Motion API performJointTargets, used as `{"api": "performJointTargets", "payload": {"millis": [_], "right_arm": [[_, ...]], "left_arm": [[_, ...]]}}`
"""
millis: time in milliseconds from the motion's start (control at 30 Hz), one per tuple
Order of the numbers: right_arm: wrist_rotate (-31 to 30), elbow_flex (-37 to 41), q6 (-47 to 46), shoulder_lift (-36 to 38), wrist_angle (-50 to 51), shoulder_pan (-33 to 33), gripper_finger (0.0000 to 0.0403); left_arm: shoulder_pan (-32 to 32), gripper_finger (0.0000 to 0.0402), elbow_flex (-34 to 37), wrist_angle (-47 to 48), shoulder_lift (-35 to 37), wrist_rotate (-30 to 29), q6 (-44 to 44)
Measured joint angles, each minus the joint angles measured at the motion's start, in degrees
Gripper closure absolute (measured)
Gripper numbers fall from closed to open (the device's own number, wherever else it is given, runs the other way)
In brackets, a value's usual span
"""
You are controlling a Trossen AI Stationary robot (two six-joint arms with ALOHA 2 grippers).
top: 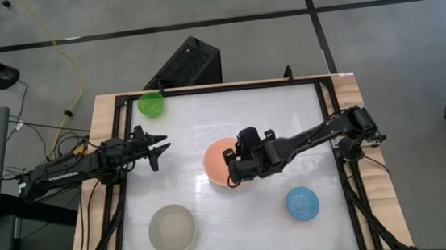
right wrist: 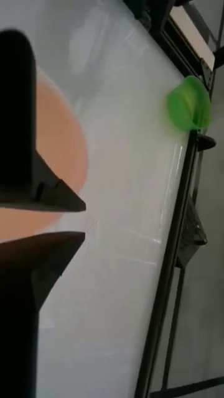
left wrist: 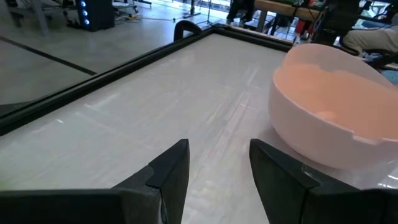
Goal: Nest bowls inside each other
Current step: Stack the pink bowl on top of the white bowl
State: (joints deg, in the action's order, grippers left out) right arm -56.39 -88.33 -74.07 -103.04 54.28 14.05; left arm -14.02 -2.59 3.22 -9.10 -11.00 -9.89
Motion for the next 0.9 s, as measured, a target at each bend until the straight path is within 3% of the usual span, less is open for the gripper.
{"api": "performJointTargets", "payload": {"millis": [300,500,900], "right_arm": [[-0.2,0.2,-5.0,-4.0,0.6,0.1,0.0394],[-0.6,0.2,-10.5,-5.1,3.0,0.2,0.0389],[-0.7,1.9,-10.7,-5.0,0.4,-0.1,0.0392]], "left_arm": [[0.0,0.0244,0.0,0.0,0.0,0.1,0.0],[0.0,0.0244,0.0,0.0,0.0,0.1,0.0],[0.0,0.0244,0.0,0.0,0.0,0.1,0.0]]}}
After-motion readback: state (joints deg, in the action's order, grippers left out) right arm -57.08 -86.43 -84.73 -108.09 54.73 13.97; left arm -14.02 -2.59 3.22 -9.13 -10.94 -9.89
